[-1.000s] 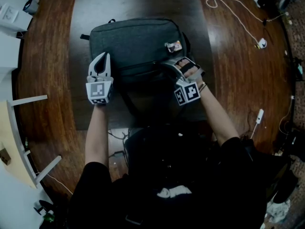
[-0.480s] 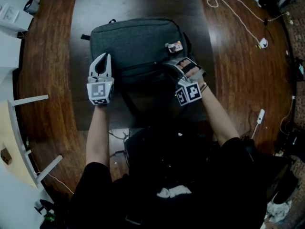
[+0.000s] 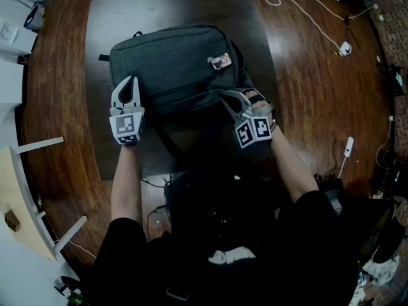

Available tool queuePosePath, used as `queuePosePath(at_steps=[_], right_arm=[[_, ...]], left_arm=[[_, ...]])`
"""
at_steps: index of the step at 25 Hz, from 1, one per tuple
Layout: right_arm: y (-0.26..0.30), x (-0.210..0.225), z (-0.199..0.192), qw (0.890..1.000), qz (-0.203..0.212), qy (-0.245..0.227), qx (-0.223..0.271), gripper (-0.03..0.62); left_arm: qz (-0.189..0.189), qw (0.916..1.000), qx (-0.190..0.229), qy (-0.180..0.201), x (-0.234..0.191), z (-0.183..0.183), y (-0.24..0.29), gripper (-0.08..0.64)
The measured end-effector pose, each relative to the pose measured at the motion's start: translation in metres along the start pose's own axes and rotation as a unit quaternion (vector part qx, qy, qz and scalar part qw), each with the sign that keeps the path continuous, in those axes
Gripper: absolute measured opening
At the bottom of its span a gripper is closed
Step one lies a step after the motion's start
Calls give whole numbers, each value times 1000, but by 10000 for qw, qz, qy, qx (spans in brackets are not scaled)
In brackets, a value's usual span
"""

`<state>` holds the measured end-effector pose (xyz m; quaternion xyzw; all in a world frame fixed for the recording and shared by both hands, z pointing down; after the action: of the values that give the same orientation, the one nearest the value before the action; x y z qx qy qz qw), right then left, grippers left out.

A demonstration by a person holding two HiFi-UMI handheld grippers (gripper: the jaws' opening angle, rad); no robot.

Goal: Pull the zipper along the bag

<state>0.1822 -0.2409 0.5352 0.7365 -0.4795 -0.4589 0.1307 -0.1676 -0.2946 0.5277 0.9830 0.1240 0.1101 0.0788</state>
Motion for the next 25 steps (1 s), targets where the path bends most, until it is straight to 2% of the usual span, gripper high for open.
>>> queuePosePath(at_steps=[8, 10, 12, 16, 17, 18, 20, 21, 22, 25], right_arm=[[31, 22, 60, 9971, -270, 426, 577, 15], [39, 27, 71, 9948, -227, 696, 703, 15], [46, 31, 78, 9888, -189, 1206, 858, 17], [64, 32, 83, 9677, 14, 2309, 1009, 17], [70, 31, 82, 9596, 116, 2622, 1018, 17], [74, 30, 80, 9474, 200, 3018, 1048, 18], [78, 30, 75, 9157, 266, 3826, 1198, 18], [78, 30, 73, 9037, 251, 4082, 1269, 18], [78, 29, 72, 8979, 213, 4200, 1299, 18], [80, 26, 75, 8997, 69, 4181, 1256, 18]], left_arm=[[71, 10000, -62, 20, 1, 1, 1, -2], [113, 9999, -58, 24, 2, 0, 2, -2], [159, 9998, -90, 16, 2, 1, 1, -2], [358, 9993, -73, -40, -1, -1, -1, -2], [423, 9991, -55, -81, -2, -2, -1, -2], [460, 9989, -50, -104, -3, -2, -2, -2], [437, 9990, -84, -72, -1, -1, -2, -2], [406, 9991, -110, -28, 1, -1, -2, -2], [382, 9992, -140, 22, 2, 0, -1, -2], [378, 9990, -229, 69, 4, -1, -2, -2]])
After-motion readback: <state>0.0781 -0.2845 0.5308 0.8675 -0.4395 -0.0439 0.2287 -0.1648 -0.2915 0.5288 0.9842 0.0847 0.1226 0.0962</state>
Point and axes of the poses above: the fingertips, and each gripper's own axes: y forward along the fingers, x to its right, z out of its top, the point moved 10 cm from there along -y, backward along the fingers, and after that the axes turned 6 degrees about z, right-handed, at the moved point
